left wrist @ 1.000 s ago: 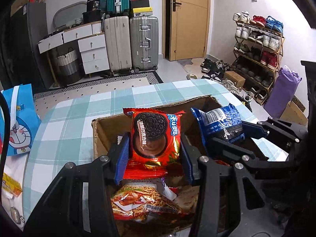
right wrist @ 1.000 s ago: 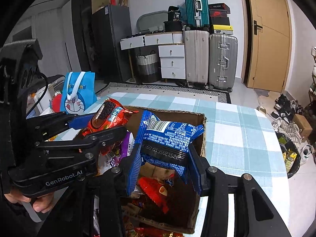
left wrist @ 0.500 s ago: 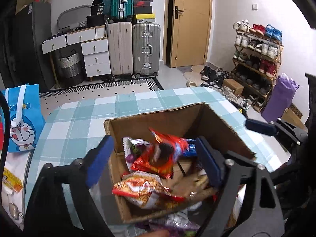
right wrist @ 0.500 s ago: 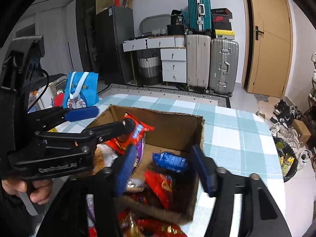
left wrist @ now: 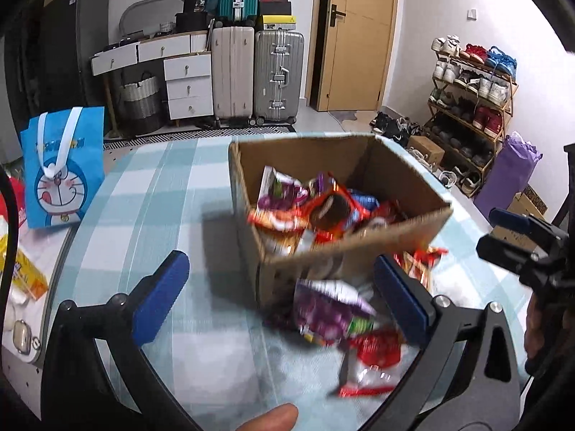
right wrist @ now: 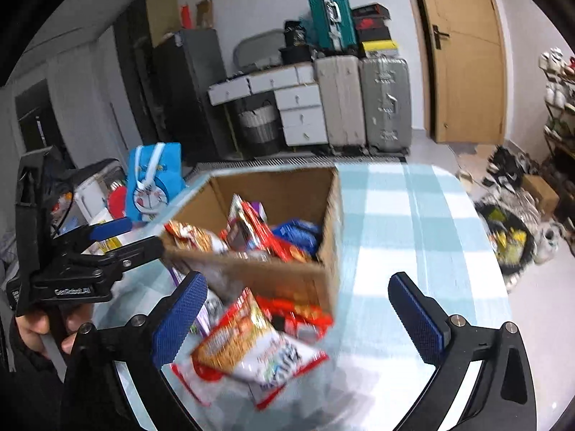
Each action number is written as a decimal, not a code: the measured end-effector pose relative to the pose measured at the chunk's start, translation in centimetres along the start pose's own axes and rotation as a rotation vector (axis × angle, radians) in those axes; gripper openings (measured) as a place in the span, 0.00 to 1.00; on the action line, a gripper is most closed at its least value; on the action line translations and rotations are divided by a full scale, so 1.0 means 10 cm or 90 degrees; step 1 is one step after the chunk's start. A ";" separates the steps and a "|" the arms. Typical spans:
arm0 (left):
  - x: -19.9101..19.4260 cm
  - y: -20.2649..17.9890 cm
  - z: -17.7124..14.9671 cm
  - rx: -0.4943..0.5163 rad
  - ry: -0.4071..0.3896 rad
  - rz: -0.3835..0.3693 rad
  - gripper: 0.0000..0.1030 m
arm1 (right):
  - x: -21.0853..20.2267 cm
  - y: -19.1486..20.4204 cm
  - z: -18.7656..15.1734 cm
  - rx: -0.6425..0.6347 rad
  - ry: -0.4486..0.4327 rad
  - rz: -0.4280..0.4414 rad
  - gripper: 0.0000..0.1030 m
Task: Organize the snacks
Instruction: 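Move both open tools back toward the remaining snacks, then grasp the white-and-red noodle bag with the right tool, then grasp the silver-purple bag with the left tool while the right tool holds the noodle bag, then carry the noodle bag and silver-purple bag up over the cardboard box, then open both tools to drop the bags into the cardboard box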
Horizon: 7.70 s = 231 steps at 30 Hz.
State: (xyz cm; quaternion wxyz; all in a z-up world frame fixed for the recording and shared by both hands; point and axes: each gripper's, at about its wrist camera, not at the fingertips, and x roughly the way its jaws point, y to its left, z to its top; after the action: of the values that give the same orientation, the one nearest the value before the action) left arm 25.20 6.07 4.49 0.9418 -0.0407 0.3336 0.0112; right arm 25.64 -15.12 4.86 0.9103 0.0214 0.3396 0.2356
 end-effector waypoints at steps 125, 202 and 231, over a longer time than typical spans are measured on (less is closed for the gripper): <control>0.51 0.04 -0.54 -0.037 0.165 -0.114 0.49 | 0.50 0.18 -0.50 0.099 0.129 0.206 0.51; 0.44 -0.05 0.87 -0.013 -0.068 -0.041 0.47 | 0.83 0.11 0.89 -0.042 0.004 -0.002 0.51; 1.13 0.03 0.76 0.000 -0.016 -0.018 0.47 | 1.52 0.24 0.87 -0.067 0.081 0.006 0.51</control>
State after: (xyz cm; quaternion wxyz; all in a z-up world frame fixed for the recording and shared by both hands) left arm 38.71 6.95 3.25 0.9460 -0.0453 0.3210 -0.0014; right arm 40.12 -5.18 2.72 0.8855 -0.0402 0.3841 0.2583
